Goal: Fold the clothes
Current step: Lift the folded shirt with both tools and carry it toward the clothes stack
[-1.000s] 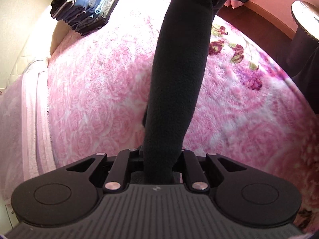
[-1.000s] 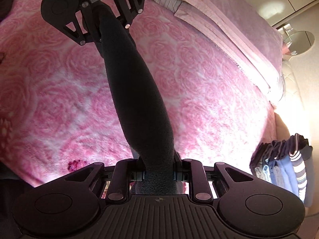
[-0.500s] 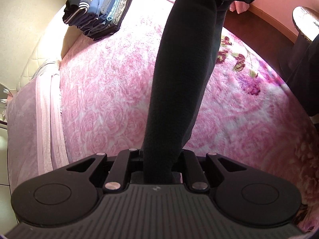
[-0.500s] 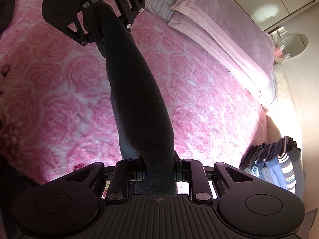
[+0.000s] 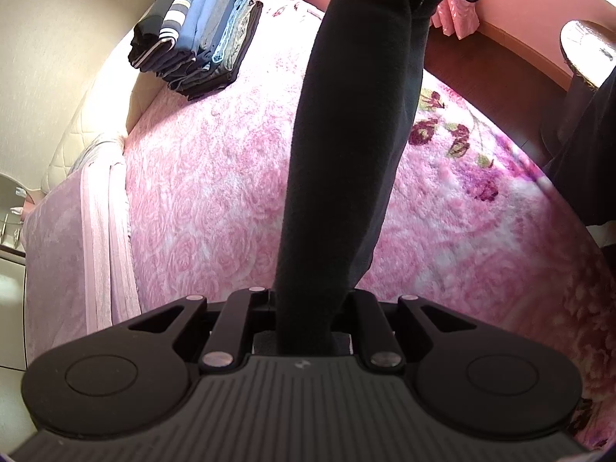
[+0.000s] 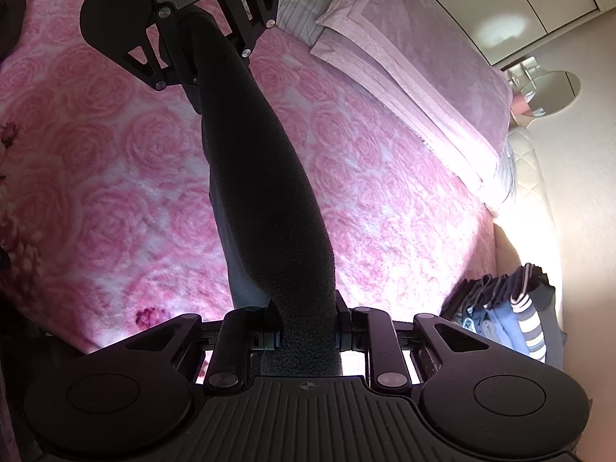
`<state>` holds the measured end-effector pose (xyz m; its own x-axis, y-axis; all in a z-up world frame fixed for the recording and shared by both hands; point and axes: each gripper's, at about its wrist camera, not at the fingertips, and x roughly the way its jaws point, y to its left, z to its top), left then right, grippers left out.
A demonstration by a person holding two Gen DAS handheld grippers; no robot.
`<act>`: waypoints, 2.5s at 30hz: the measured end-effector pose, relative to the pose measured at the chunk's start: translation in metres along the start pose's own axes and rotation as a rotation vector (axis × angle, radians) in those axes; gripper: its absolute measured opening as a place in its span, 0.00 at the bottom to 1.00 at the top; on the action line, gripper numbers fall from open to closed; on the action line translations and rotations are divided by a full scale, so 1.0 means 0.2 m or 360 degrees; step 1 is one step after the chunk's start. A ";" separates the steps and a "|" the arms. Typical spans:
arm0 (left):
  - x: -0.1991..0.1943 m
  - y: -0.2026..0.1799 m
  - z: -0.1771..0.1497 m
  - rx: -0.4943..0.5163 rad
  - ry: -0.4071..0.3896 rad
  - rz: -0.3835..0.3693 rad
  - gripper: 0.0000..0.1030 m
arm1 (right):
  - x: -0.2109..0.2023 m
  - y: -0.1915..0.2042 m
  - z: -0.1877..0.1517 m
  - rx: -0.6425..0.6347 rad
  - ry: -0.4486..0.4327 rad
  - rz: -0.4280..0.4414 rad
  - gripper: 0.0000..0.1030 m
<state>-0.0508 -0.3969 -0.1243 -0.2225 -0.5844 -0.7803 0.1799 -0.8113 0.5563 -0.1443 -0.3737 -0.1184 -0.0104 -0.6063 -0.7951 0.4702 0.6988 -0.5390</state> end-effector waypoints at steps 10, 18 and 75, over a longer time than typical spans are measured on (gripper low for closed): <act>0.05 -0.01 0.27 0.0035 -0.0034 -0.0008 0.12 | -0.04 -0.13 -0.20 0.0059 0.0012 -0.0014 0.20; 0.13 0.11 0.78 0.0030 -0.0044 0.0046 0.12 | -0.08 -0.46 -0.56 0.0104 -0.0059 -0.0054 0.20; 0.69 2.00 2.62 0.0108 -0.0430 0.0670 0.12 | 0.03 -3.01 -1.24 -0.0018 -0.0321 -0.0696 0.21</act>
<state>-0.5121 -0.8111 0.1401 -0.3859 -0.8374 -0.3871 0.2466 -0.4980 0.8314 -0.6461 -0.7033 0.1322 -0.0329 -0.9050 -0.4240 0.4502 0.3654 -0.8148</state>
